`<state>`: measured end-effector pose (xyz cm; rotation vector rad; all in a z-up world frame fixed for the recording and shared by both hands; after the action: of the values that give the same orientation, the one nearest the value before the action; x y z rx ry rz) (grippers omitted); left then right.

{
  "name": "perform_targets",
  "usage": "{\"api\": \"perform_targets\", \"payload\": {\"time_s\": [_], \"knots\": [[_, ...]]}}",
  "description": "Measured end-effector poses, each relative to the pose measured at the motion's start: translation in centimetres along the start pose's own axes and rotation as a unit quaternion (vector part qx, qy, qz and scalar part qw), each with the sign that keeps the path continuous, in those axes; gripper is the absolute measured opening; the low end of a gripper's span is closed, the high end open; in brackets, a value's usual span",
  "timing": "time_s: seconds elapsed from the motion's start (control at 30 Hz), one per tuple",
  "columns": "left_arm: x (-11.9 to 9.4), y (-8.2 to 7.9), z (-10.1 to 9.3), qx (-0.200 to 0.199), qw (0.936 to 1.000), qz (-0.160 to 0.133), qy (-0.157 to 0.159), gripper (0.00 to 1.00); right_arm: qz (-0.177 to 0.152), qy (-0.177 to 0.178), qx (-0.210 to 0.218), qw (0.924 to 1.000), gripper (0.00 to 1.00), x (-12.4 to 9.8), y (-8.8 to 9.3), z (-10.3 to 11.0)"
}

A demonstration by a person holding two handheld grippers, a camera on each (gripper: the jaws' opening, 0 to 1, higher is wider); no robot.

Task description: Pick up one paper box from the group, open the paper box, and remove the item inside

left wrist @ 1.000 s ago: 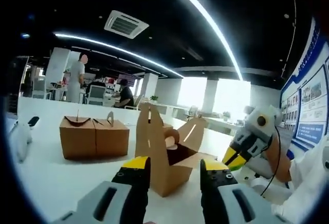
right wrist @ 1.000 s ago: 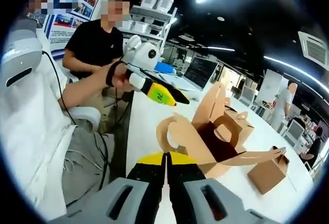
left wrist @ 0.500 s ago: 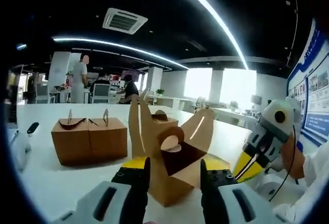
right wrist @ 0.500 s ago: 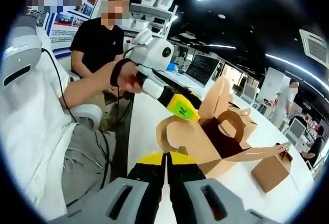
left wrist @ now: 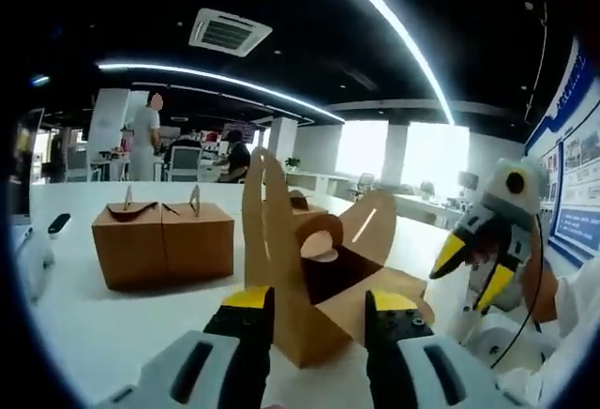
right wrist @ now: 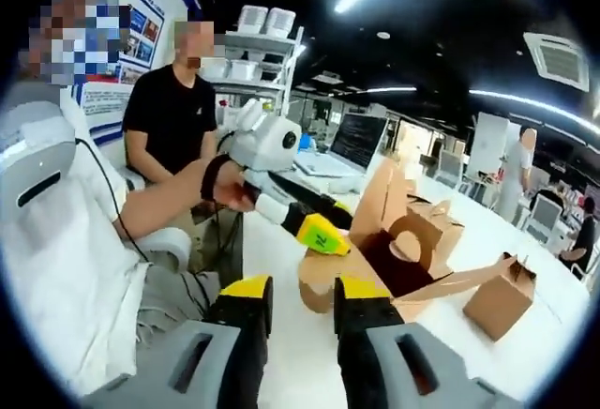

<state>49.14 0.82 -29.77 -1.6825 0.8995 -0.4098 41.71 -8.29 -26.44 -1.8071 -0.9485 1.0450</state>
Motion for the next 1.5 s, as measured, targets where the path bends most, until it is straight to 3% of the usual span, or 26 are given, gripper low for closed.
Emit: {"api": "perform_targets", "payload": {"time_s": [0.17, 0.43, 0.57, 0.7, 0.8, 0.97, 1.07, 1.17, 1.5], "knots": [[0.1, 0.3, 0.1, -0.003, 1.0, 0.004, 0.001, 0.4, 0.002, 0.06, -0.005, 0.9982, 0.27, 0.0, -1.3, -3.3], [0.0, 0.3, -0.1, -0.002, 1.0, 0.001, 0.0, 0.39, 0.09, 0.103, -0.092, 0.9863, 0.27, 2.1, -0.8, -6.3], [0.0, 0.5, -0.2, -0.004, 1.0, 0.002, 0.001, 0.38, 0.115, 0.117, -0.122, 0.9789, 0.28, 2.9, -0.3, -7.7], [0.2, 0.5, 0.0, -0.006, 1.0, 0.005, 0.002, 0.39, 0.154, 0.099, -0.131, 0.9743, 0.39, 3.9, 0.8, -8.9], [0.2, 0.5, -0.1, -0.004, 1.0, 0.007, 0.003, 0.39, 0.192, 0.083, -0.155, 0.9655, 0.4, 4.1, 1.7, -9.4], [0.1, 0.4, -0.2, -0.001, 1.0, 0.006, 0.004, 0.39, 0.206, 0.074, -0.153, 0.9637, 0.41, 4.7, 2.2, -9.9], [0.2, 0.5, -0.2, -0.002, 1.0, 0.007, 0.005, 0.39, 0.219, 0.06, -0.153, 0.9618, 0.36, 5.2, 3.0, -9.7], [0.1, 0.4, -0.3, -0.001, 1.0, 0.006, 0.007, 0.39, 0.236, 0.058, -0.178, 0.9535, 0.27, 5.6, 3.3, -10.0], [0.0, 0.4, -0.3, 0.0, 1.0, 0.007, 0.007, 0.39, 0.231, 0.058, -0.191, 0.9523, 0.15, 5.4, 2.3, -10.2]]}}
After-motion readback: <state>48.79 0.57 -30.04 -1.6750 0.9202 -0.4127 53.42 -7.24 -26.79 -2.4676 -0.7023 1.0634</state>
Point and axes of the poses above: the point that each gripper's makers call its tool centre point, and the gripper's own axes: x roughly forward along the fingers, z roughly to its left, y roughly out of its underside, the point moved 2 cm from there along -x, roughly backward along the fingers, and after that the axes turned 9 degrees about -x, right-handed, at the moved point
